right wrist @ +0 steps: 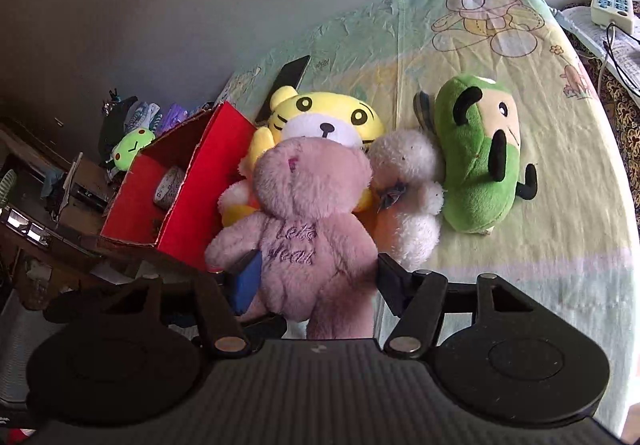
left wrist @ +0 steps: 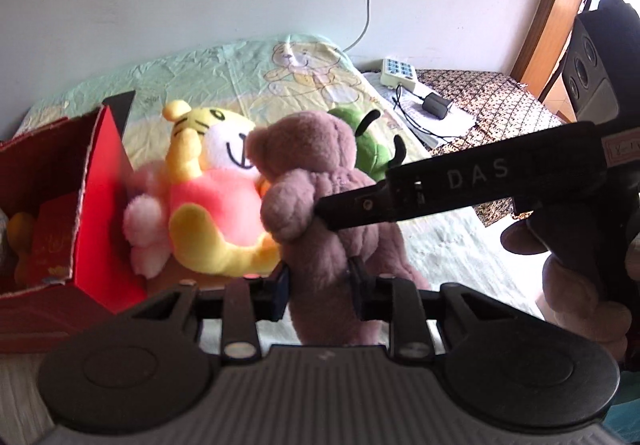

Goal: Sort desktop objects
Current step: 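Carry the held brown teddy bear with the left gripper toward the red box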

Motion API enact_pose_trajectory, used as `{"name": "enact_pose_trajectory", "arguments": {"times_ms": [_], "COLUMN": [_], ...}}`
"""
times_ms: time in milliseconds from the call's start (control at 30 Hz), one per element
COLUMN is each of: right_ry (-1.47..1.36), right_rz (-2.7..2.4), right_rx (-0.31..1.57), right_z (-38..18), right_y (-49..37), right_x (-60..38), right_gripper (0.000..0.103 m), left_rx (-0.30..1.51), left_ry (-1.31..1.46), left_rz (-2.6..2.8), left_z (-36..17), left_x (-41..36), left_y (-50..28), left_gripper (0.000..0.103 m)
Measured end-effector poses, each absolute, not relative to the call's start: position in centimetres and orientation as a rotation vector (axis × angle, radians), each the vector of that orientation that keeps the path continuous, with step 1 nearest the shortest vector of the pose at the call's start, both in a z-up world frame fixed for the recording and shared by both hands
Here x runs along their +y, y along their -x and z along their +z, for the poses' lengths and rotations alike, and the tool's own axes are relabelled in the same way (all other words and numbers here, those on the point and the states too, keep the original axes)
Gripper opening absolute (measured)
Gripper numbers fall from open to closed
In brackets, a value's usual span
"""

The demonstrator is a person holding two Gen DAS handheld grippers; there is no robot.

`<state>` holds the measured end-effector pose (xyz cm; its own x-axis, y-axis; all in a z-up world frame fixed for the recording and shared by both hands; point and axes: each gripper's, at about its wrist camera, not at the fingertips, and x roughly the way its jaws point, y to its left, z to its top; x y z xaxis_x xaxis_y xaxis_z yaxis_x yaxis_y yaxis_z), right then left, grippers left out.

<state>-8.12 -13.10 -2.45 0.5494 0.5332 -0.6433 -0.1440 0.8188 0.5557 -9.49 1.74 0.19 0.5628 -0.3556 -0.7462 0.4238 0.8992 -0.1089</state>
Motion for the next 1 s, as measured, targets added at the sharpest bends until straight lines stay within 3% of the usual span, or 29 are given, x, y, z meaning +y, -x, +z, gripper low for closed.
{"name": "enact_pose_trajectory", "arguments": {"times_ms": [300,500,767,1000], "right_ry": [-0.439,-0.408,-0.34,-0.244], "right_rz": [0.424,0.47,0.431,0.256], "right_rx": [0.714,0.662,0.746,0.915], "right_z": [3.5,4.3,0.8,-2.4], "right_y": [6.3,3.2,0.3,-1.5], "right_x": [-6.8,0.9,9.4,12.6], "right_gripper": [0.064,0.064,0.064,0.064], "left_rx": [0.674,0.629,0.75,0.904], "left_ry": [-0.116,-0.146,-0.126,-0.105], "left_rz": [-0.482,-0.423,-0.407,-0.487], "left_z": [6.3,7.8,3.5,-1.8], "left_x": [8.1,15.8,24.2,25.8], "left_y": [7.9,5.4,1.9,-1.1], "left_gripper": [0.025,0.025,0.025,0.025]}}
